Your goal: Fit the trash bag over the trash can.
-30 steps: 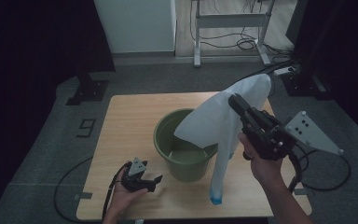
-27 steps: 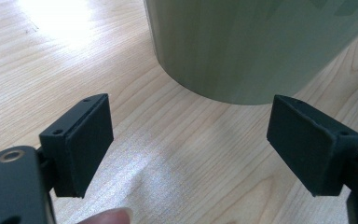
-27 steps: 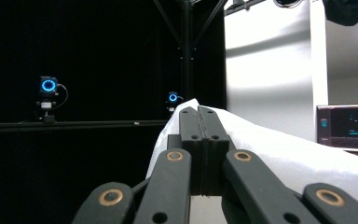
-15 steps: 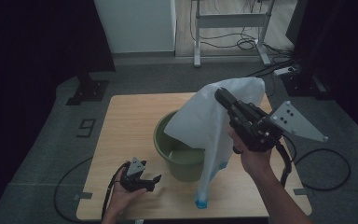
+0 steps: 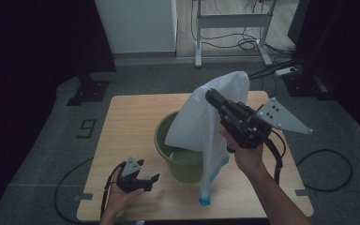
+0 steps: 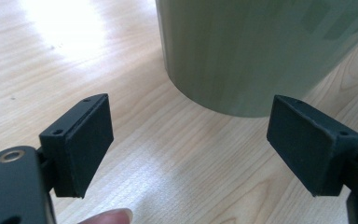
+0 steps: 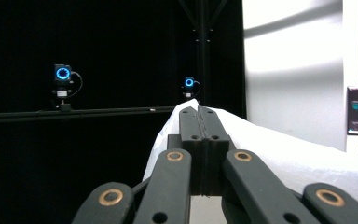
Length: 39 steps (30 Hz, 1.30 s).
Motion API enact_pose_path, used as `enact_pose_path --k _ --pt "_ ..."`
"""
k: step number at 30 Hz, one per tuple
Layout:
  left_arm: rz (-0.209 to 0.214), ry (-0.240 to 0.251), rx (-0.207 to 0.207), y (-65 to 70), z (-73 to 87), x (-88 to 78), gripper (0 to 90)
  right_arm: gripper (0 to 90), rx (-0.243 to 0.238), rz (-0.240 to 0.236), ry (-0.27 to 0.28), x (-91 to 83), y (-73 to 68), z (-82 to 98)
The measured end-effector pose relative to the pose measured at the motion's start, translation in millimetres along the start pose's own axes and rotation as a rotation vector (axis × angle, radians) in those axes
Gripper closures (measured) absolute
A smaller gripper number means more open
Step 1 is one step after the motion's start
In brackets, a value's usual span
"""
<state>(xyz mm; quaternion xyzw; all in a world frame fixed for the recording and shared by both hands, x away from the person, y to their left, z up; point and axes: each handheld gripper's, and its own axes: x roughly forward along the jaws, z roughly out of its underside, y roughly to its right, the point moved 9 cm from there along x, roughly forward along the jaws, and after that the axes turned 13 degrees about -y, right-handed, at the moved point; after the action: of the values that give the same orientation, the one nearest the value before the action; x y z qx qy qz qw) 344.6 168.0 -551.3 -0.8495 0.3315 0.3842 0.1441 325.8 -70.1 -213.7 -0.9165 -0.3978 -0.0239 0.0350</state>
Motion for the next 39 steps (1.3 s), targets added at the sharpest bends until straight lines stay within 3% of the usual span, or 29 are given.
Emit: enact_pose_path --k 4,5,14,21,39 --pt "-0.01 0.044 0.004 -2.6 -7.7 -19.3 14.5 89.4 -0.031 -0.016 -0.01 7.2 -9.9 -5.6" --pt "-0.014 0.073 -0.005 -5.1 -12.0 -30.8 14.8 89.4 -0.031 -0.018 -0.013 9.5 -10.8 -4.6" --pt "0.01 0.152 -0.019 0.3 -37.0 -66.1 17.9 89.4 -0.009 -0.003 -0.043 12.4 -2.2 11.0" --pt "0.05 0.183 -0.006 14.6 -64.2 -77.3 20.4 89.4 -0.003 0.006 -0.06 11.0 3.7 19.3" --pt "0.076 0.24 0.055 34.8 -110.4 -82.3 26.5 89.4 0.005 0.005 -0.078 15.8 3.8 28.8"
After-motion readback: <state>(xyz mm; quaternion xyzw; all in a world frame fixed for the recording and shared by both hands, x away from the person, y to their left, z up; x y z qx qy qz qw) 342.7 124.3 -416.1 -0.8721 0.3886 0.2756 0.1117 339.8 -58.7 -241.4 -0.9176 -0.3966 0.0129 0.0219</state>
